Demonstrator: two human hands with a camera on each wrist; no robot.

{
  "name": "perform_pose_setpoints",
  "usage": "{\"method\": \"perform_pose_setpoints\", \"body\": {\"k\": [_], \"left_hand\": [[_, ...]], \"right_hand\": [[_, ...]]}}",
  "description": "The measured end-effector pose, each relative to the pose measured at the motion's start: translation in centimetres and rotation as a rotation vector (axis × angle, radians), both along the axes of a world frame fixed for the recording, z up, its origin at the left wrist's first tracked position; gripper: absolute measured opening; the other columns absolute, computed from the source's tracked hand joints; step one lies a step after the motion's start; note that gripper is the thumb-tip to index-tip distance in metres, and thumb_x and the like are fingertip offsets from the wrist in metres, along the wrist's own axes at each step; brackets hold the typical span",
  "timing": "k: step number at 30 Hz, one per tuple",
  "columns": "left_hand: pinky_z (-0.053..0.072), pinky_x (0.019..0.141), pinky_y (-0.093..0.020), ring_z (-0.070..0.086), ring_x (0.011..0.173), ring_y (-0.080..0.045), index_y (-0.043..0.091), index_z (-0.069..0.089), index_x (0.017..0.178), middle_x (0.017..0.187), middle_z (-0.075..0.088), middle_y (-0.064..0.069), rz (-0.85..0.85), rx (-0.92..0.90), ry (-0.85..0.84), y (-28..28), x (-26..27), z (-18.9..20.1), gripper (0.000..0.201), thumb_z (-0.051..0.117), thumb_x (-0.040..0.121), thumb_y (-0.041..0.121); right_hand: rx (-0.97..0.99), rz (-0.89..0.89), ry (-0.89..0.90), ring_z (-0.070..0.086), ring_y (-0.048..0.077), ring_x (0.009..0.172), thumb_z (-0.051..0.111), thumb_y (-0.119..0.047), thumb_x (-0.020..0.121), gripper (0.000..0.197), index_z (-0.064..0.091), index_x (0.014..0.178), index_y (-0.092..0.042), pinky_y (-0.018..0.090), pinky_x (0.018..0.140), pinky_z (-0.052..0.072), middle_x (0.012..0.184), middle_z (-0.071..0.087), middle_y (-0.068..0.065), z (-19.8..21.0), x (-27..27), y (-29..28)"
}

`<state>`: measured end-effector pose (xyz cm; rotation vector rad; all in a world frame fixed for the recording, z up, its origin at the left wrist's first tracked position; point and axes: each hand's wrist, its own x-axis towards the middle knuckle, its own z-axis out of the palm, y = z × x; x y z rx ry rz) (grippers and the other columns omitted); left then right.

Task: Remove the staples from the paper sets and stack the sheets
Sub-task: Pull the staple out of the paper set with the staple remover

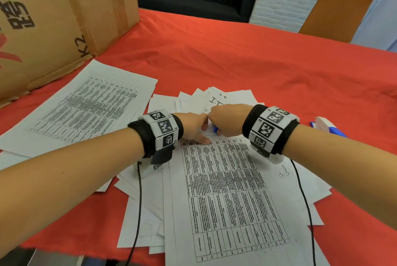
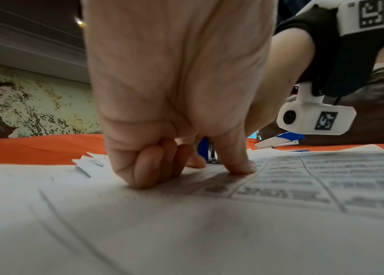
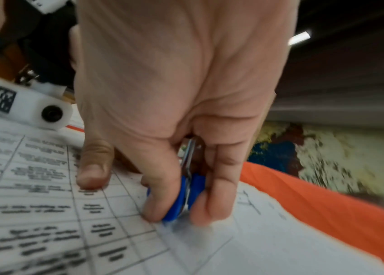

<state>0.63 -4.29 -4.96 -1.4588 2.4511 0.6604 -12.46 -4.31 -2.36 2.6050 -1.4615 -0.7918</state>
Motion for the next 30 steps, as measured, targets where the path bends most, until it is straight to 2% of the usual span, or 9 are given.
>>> {"method": "perform_pose_setpoints", "body": {"k": [3,9,13,15,18,21,24,27,30], "left_hand": [[0.04,0.068,-0.029,0.05,0.084,-0.019,0.017,0.042,0.116,0.088,0.052,0.002,0.016,-0.006,-0.038,-0.1,-0.1,0.0,0.047,0.06,0.086,0.049],[0.038,0.066,-0.029,0.049,0.079,-0.019,0.022,0.037,0.103,0.081,0.049,0.003,0.015,-0.006,-0.055,-0.5,-0.1,-0.4,0.043,0.059,0.084,0.054],[0.038,0.068,-0.03,0.049,0.08,-0.019,0.022,0.037,0.103,0.079,0.048,0.004,0.014,-0.008,-0.053,-0.3,0.0,-0.4,0.042,0.059,0.085,0.053],[0.038,0.067,-0.029,0.049,0.08,-0.018,0.022,0.038,0.104,0.085,0.051,0.002,0.022,0.008,-0.047,-0.2,0.2,-0.1,0.042,0.06,0.084,0.053],[0.038,0.068,-0.027,0.048,0.079,-0.016,0.017,0.048,0.109,0.088,0.05,0.003,0.097,0.052,0.023,-0.2,0.4,0.8,0.042,0.053,0.089,0.053],[0.044,0.057,-0.026,0.048,0.066,-0.017,0.005,0.052,0.099,0.077,0.05,-0.006,0.582,0.659,0.783,0.2,0.8,1.0,0.051,0.034,0.097,0.052],[0.056,0.059,-0.026,0.055,0.078,-0.024,-0.006,0.051,0.099,0.087,0.055,-0.019,0.877,1.148,1.384,1.2,0.9,0.5,0.048,0.026,0.103,0.035],[0.053,0.052,-0.023,0.051,0.071,-0.02,-0.003,0.052,0.093,0.081,0.054,-0.017,0.961,1.17,1.583,2.1,0.9,0.2,0.027,0.027,0.1,0.007],[0.04,0.042,-0.017,0.045,0.053,-0.013,0.003,0.049,0.078,0.061,0.051,-0.01,1.032,1.17,1.576,3.0,3.2,0.6,0.031,0.028,0.1,0.009]], "right_hand": [[0.036,-0.046,-0.139,0.055,0.02,0.085,0.055,-0.025,0.091,0.014,0.055,0.098,-0.013,0.03,0.071,0.045,0.099,0.06,0.004,0.1,-1.8,-0.7],[0.24,-0.259,-0.643,0.057,0.01,0.083,0.062,-0.025,0.091,0.019,0.061,0.109,-0.017,0.023,0.079,0.041,0.09,0.061,-0.008,-0.5,-5.9,-1.8],[0.575,-0.584,-1.271,0.066,0.016,0.078,0.051,-0.001,0.095,0.011,0.056,0.104,0.001,0.022,0.079,0.056,0.092,0.062,0.014,-2.2,-8.2,-1.5],[0.615,-0.649,-1.396,0.067,0.018,0.076,0.047,0.002,0.095,0.009,0.055,0.1,0.002,0.023,0.079,0.057,0.092,0.059,0.018,-2.3,-8.9,-1.2],[0.578,-0.596,-1.408,0.064,0.021,0.079,0.048,0.001,0.096,0.013,0.054,0.106,0.004,0.023,0.079,0.057,0.092,0.059,0.017,-1.1,-8.4,-0.2],[0.513,-0.469,-1.405,0.066,0.016,0.079,0.051,-0.004,0.096,0.015,0.056,0.109,0.002,0.02,0.078,0.054,0.095,0.061,0.012,1.1,-6.4,0.9],[0.237,-0.167,-0.899,0.059,0.011,0.088,0.061,-0.022,0.093,0.027,0.057,0.115,-0.009,0.026,0.081,0.046,0.099,0.062,0.001,3.4,-3.1,1.8],[-0.033,0.021,-0.587,0.05,0.017,0.097,0.064,-0.028,0.089,0.035,0.055,0.118,-0.01,0.03,0.081,0.039,0.106,0.054,0.001,4.3,0.1,2.4],[-0.081,-0.019,-0.769,0.052,0.017,0.092,0.065,-0.029,0.089,0.035,0.055,0.115,-0.008,0.023,0.069,0.037,0.104,0.054,0.003,4.9,1.1,2.4]]}}
